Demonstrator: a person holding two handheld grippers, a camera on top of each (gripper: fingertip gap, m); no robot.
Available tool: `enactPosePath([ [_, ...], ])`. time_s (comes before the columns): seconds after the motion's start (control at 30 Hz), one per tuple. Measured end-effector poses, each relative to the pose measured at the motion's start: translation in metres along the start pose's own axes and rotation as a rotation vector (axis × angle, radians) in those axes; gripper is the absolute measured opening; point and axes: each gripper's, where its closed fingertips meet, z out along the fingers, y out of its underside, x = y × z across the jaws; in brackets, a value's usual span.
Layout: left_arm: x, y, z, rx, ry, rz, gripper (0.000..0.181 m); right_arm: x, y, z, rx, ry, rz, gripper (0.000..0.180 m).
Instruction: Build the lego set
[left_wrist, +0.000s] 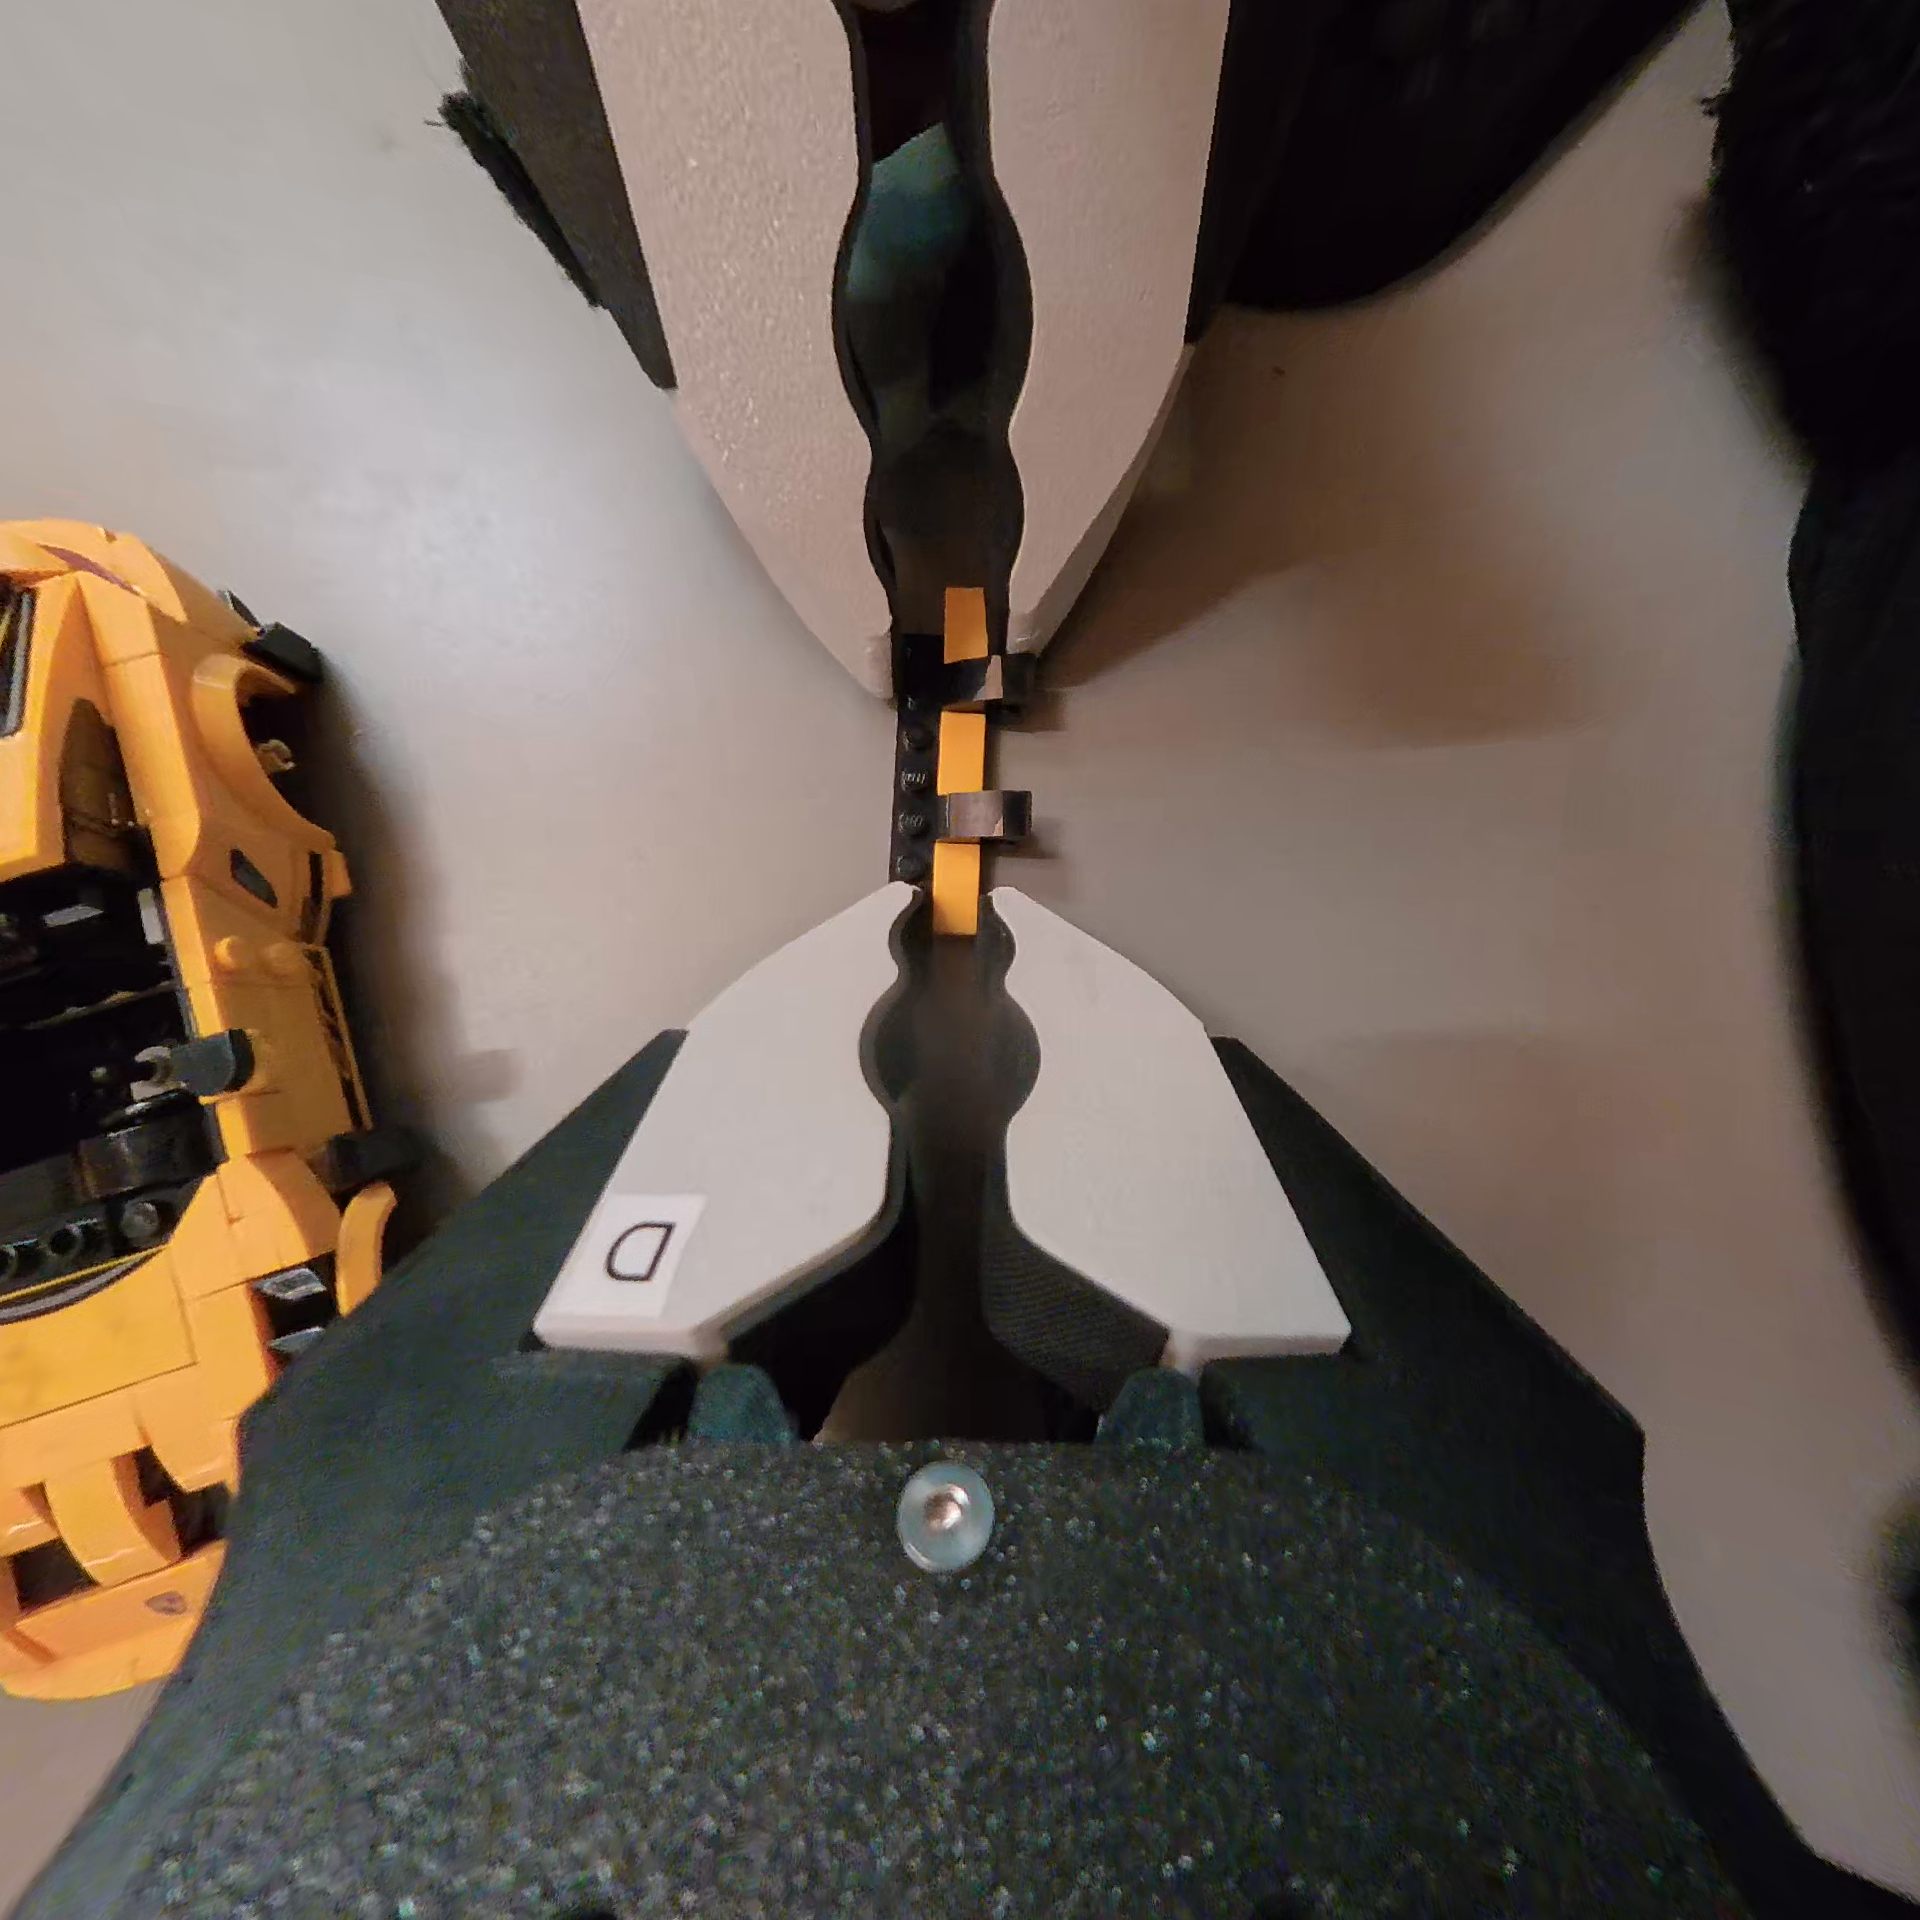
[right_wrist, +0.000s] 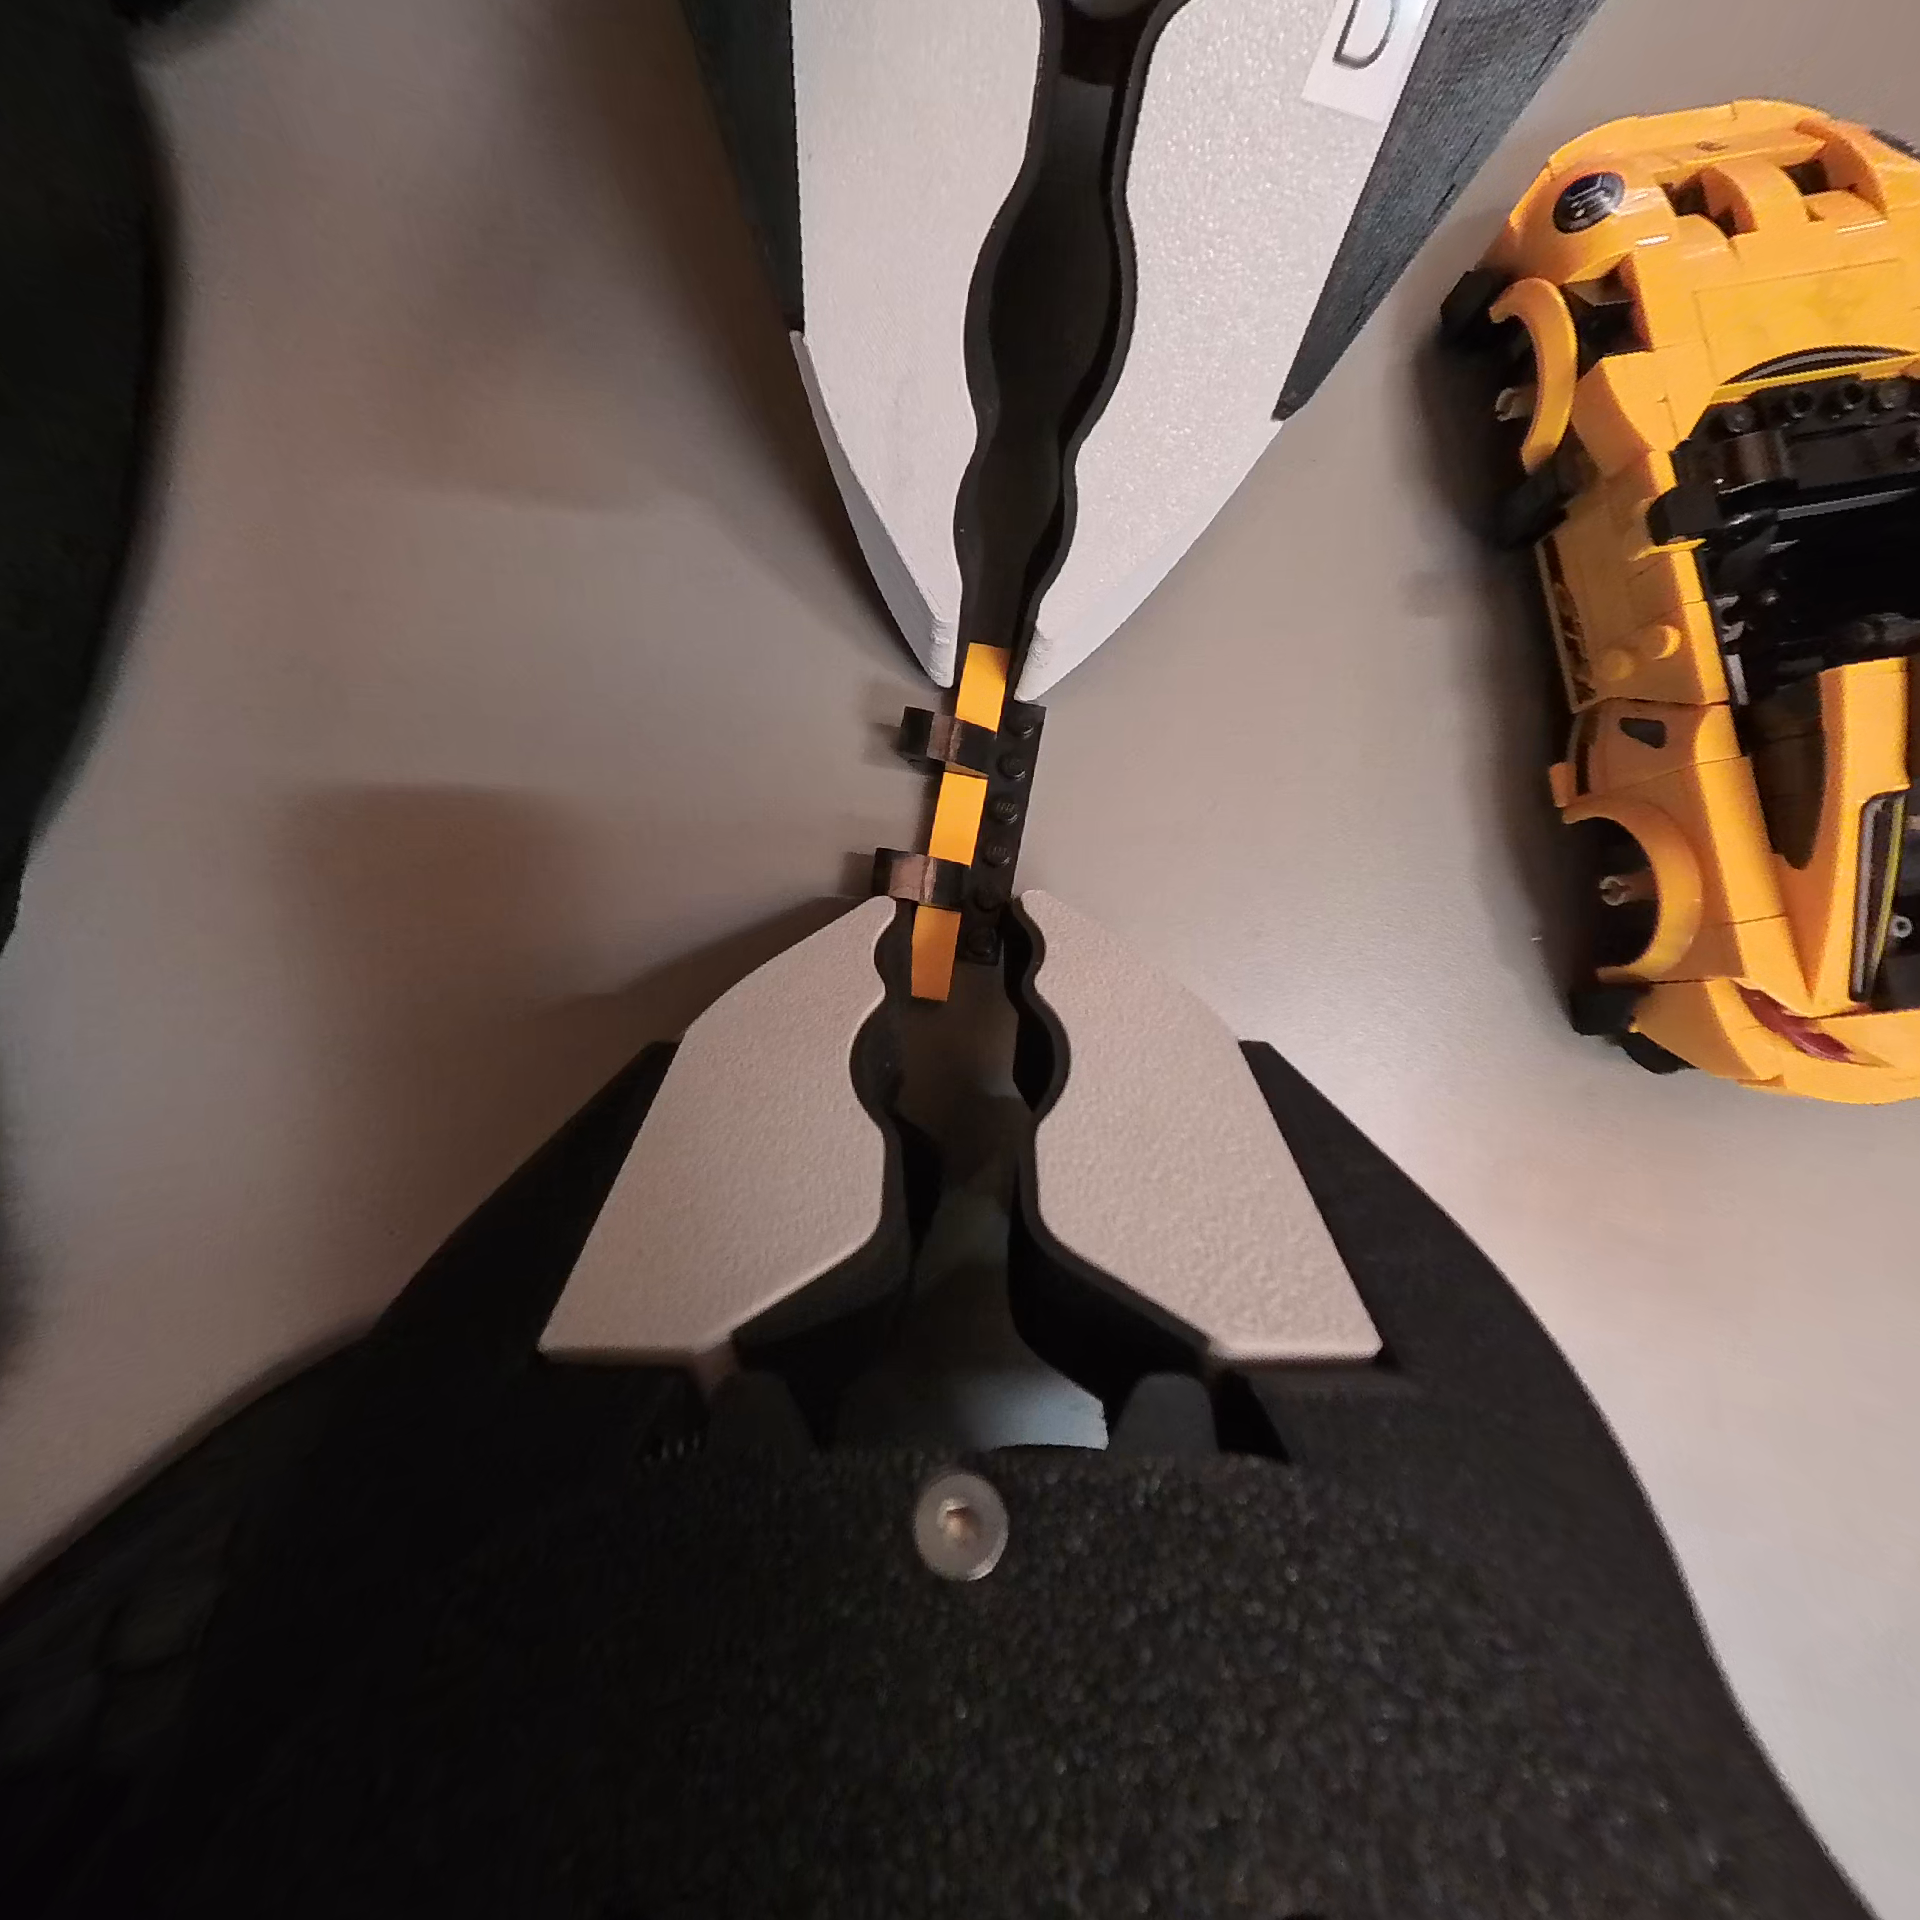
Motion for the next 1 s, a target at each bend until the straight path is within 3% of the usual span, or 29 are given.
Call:
enactPosePath([
  [0.37, 0.003, 0.0, 0.0, 0.018, -0.002, -0.003, 0.008, -0.001, 0.0, 0.0, 0.005, -0.001, -0.015, 0.016],
  [0.47, 0.006, -0.002, -0.002, 0.041, 0.037, -0.006, 0.02, -0.002, 0.0, -0.001, 0.011, -0.001, -0.038, 0.016],
  [0.67, 0.002, -0.004, 0.001, 0.058, 0.022, 0.014, 0.023, -0.002, -0.001, 0.0, 0.022, 0.009, -0.067, 0.016],
  [1.0, 0.003, -0.005, 0.003, 0.068, -0.028, 0.061, 0.017, -0.003, 0.01, -0.008, 0.003, -0.007, -0.023, 0.016],
])
